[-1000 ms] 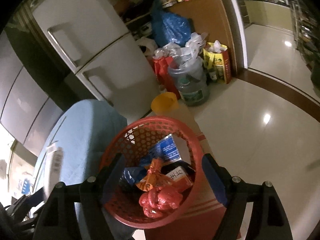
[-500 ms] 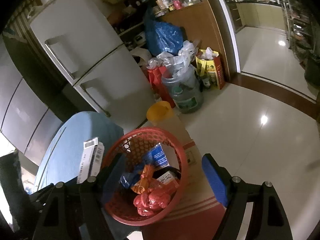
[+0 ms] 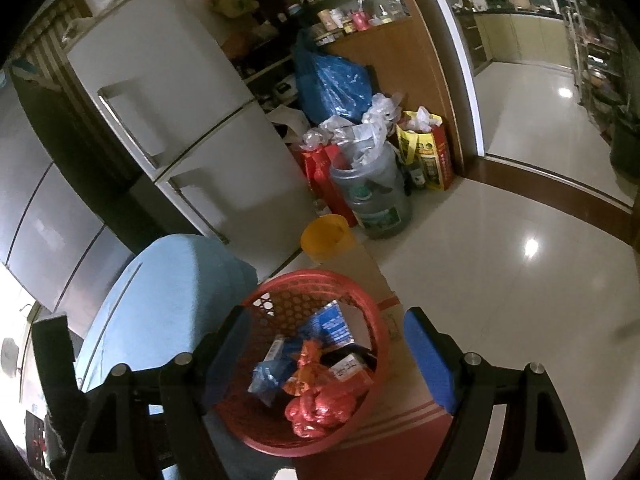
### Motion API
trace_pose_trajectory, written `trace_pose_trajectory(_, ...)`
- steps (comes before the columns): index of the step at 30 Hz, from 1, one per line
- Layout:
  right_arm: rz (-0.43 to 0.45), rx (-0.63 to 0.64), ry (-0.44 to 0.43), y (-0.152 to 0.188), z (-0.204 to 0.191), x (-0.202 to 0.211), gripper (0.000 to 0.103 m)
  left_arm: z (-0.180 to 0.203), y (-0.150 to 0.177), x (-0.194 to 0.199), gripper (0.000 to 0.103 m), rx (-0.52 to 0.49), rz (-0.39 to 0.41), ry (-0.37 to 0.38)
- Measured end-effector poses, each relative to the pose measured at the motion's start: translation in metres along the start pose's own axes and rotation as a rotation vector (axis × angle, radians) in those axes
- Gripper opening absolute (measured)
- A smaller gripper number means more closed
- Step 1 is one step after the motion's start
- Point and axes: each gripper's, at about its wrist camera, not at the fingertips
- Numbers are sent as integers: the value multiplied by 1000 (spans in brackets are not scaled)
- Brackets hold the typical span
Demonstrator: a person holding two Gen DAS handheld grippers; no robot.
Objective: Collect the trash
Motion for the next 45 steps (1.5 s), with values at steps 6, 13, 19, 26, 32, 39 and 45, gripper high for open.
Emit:
trace_pose_trajectory(6, -11, 48, -27, 8, -31, 2, 82, -28, 15, 21, 79, 69, 29, -25)
trace_pose_trajectory(13, -23, 124, -32, 31, -72, 7, 82, -69, 44, 58, 85, 182, 84, -64)
trace_pose_trajectory(19, -96, 204, 10, 70, -100, 2, 83, -104, 76, 86, 87, 262, 135, -146)
trace_pose_trajectory(26, -139, 326, 42, 110, -134, 1, 85, -133, 113, 106, 90, 332, 159, -209)
trace_pose_trajectory(32, -125, 396, 66, 122, -153, 8, 85, -151, 131, 112, 90, 393, 163, -225)
trace_pose_trajectory(39, -124, 391, 89, 124, -152, 11, 85, -155, 140, 118, 90, 405, 181, -244)
trace_pose_trajectory(45, -122, 379, 99, 124, -147, 14, 85, -155, 144, 118, 90, 410, 177, -237)
Point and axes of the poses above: each gripper's, at about its wrist camera, not at the fingertips, and x roughly against the way its jaws point, z to its right, y to its underside, and after that the axes turned 9 degrees about -y, right-handed
